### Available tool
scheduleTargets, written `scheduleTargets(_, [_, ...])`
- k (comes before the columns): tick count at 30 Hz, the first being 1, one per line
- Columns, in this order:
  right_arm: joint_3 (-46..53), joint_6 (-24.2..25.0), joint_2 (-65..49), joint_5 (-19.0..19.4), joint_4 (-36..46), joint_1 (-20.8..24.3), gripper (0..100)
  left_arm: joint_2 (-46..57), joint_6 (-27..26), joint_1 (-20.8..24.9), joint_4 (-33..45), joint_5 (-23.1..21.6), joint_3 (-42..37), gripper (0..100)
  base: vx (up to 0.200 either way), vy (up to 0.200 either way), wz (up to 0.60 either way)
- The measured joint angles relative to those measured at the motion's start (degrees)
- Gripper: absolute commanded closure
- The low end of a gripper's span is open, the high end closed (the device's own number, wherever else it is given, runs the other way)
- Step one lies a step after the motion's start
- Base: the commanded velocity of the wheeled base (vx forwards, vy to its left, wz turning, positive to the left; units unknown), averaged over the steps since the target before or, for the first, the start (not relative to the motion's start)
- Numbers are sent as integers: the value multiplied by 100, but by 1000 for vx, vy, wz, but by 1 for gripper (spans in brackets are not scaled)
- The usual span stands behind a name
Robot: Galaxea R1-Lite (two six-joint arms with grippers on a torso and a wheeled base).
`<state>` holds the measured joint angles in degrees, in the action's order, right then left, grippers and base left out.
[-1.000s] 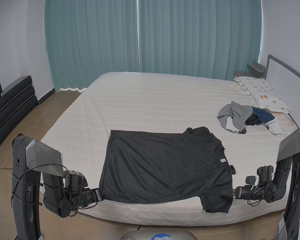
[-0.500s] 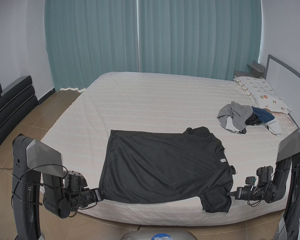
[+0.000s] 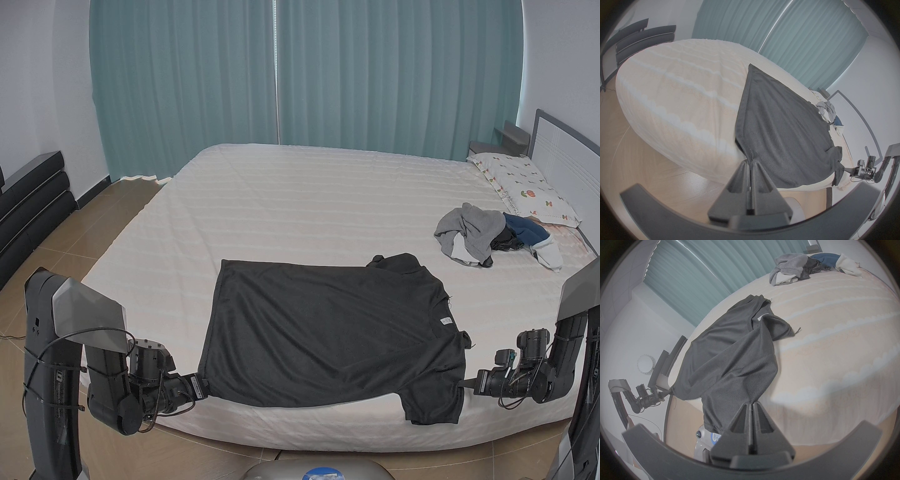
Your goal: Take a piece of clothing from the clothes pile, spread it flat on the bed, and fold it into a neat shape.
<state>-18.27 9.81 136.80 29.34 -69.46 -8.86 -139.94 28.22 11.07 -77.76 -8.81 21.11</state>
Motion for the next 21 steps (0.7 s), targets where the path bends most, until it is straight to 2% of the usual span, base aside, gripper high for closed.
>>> scheduleTargets(8, [12,0,-69,0,128,-94,100,-6,5,-11,4,61,104,100,0,0,0])
scheduleTargets(21, [1374,-35,-318,62,-877,-307,100,165,535,-134,-60,447,-205,100,0,0,0])
